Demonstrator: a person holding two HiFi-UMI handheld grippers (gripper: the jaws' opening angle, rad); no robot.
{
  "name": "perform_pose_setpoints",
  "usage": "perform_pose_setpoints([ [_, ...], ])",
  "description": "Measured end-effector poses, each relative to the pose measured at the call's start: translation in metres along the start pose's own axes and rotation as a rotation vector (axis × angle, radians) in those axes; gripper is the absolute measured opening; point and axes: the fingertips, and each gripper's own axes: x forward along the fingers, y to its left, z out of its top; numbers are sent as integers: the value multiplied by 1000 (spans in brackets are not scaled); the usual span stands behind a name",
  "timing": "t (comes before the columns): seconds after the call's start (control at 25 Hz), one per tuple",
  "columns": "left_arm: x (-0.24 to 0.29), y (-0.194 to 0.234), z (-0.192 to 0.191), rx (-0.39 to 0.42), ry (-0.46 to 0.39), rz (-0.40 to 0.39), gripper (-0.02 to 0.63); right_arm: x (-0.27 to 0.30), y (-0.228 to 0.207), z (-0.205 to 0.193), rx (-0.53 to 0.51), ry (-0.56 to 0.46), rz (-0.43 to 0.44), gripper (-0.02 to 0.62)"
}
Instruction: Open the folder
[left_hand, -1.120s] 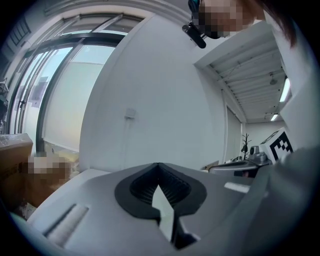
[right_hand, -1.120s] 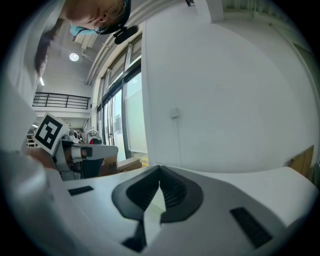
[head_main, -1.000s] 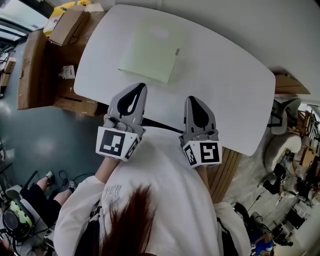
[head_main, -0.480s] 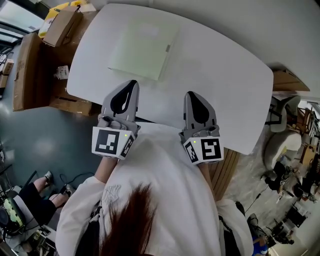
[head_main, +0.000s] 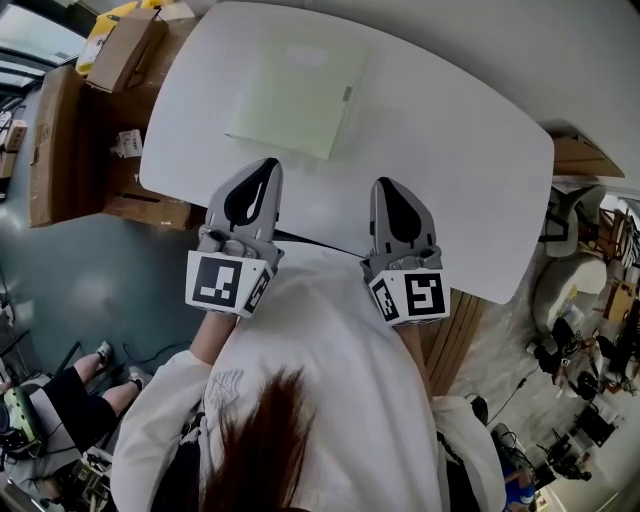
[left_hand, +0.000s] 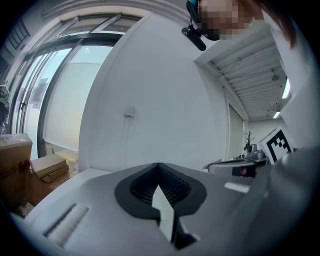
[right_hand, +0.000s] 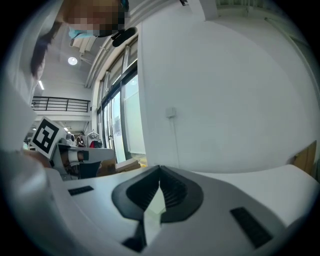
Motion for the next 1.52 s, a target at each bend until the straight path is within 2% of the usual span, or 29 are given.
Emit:
perform_pose_setpoints([
  [0.44, 13, 27, 7, 15, 22, -61, 8, 26, 9, 3, 25, 4, -61, 5],
  [0.68, 19, 28, 3, 31, 40, -84, 8, 46, 10, -2, 39, 17, -50, 5],
  [0.88, 25, 34, -2, 12, 67, -103, 8, 63, 15, -9, 67, 32, -46, 5],
  [1.2, 44, -3, 13, -3, 39, -133, 8, 61, 8, -7, 63, 60, 4, 5],
  [1.52, 55, -17, 10, -19, 51, -133, 8, 58, -10, -10, 72, 77, -7, 5],
])
